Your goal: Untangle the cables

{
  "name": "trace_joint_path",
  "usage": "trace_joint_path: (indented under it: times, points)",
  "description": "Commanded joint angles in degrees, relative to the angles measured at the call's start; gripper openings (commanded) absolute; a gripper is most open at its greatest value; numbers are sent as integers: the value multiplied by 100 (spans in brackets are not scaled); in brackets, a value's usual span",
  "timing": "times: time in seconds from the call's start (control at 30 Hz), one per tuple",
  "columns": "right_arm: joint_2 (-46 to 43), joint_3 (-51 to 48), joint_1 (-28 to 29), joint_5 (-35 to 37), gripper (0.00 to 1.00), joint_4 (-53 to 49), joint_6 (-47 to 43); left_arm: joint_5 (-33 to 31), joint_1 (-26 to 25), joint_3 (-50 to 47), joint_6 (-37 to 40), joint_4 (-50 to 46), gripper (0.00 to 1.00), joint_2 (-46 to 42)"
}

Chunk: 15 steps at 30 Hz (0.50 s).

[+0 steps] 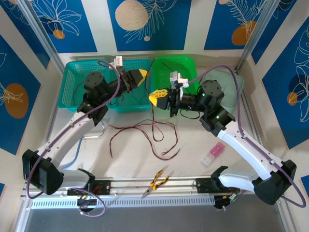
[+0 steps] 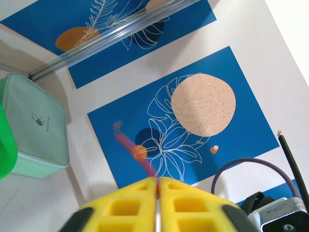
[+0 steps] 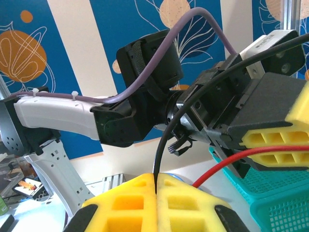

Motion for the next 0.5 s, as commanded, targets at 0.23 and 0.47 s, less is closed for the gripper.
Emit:
trace_joint_path:
  times: [0.23, 0.47]
  points:
    - [-368, -219, -261, 473, 0, 217, 27, -347, 38, 197, 811, -887, 0, -509]
    - [-387, -158, -404, 104, 0, -49, -11, 249, 30, 481, 675, -847, 39, -369]
